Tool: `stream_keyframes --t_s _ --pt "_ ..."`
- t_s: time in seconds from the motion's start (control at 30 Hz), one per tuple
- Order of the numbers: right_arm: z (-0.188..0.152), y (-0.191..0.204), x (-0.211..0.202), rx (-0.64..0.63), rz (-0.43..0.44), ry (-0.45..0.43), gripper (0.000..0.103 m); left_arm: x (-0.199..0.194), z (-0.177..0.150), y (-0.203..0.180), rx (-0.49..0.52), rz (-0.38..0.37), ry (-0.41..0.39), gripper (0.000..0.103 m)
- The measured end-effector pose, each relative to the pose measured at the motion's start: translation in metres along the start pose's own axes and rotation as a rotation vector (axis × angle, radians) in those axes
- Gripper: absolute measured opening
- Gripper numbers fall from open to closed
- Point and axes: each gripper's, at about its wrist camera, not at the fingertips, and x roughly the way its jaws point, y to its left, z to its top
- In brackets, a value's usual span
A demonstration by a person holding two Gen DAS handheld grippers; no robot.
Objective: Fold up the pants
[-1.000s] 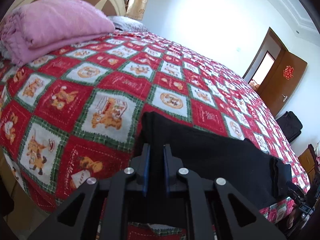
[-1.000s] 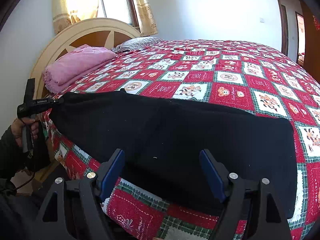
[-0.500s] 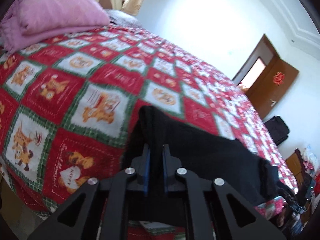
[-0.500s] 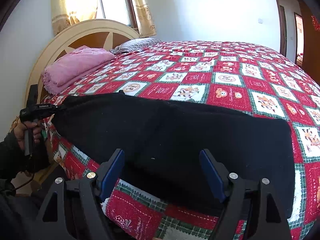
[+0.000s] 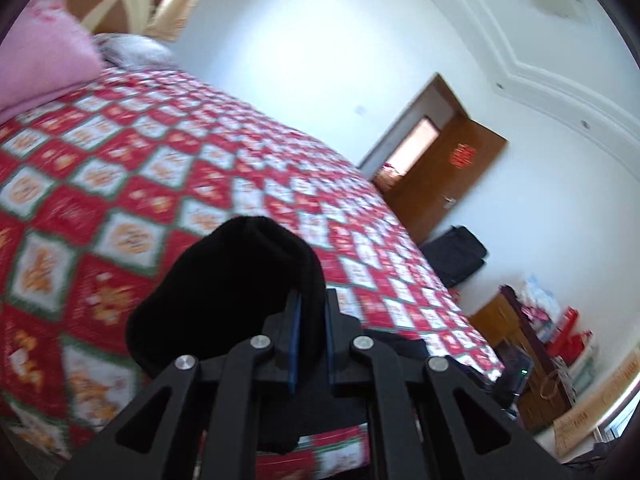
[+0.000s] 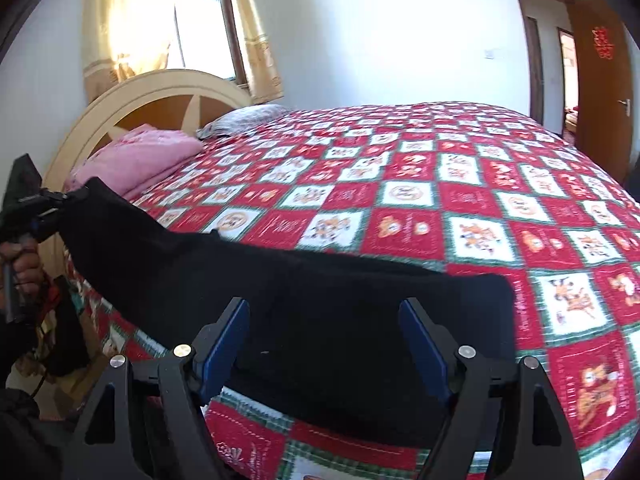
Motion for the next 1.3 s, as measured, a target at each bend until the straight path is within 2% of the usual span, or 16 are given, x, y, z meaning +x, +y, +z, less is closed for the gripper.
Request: stream_keyframes --t_s 0.27,0.43,0.67,0.83,0.93,1.07,1.17,1.3 --pt "0.007 -0.044 -0.029 0.068 -0.063 -0.051 0.078 0.057 0.008 -0.094 0.144 -0.121 0.075 0.010" --pt "-0.001 -0.080 -0.039 0.147 -0.120 -0.057 0.078 0.104 -0.006 -0.140 0.220 -0.177 0.175 0.010" --pt "-0.021 -0.139 -0.045 0.370 -0.198 -0.068 0.078 0.180 -0.046 -0.177 0.265 -0.184 0.342 0.010" --pt "-0.033 -0.157 -0.039 0.450 -0.213 -0.044 0.079 0.236 -0.090 -0.192 0.349 -0.093 0.451 0.010" --pt "-0.036 -0.155 -0.033 0.446 -0.206 -0.029 0.079 0.251 -0.109 -0.198 0.357 -0.075 0.499 0.010" --pt "-0.040 -0.151 -0.027 0.431 -0.192 -0.014 0.079 0.261 -0.125 -0.210 0.396 -0.056 0.511 0.012" --pt "-0.041 -0.152 -0.026 0.430 -0.185 -0.018 0.079 0.256 -0.125 -0.223 0.398 -0.119 0.505 0.012" --pt "-0.042 -0.154 -0.029 0.443 -0.174 -0.033 0.079 0.232 -0.122 -0.246 0.470 -0.195 0.457 0.015"
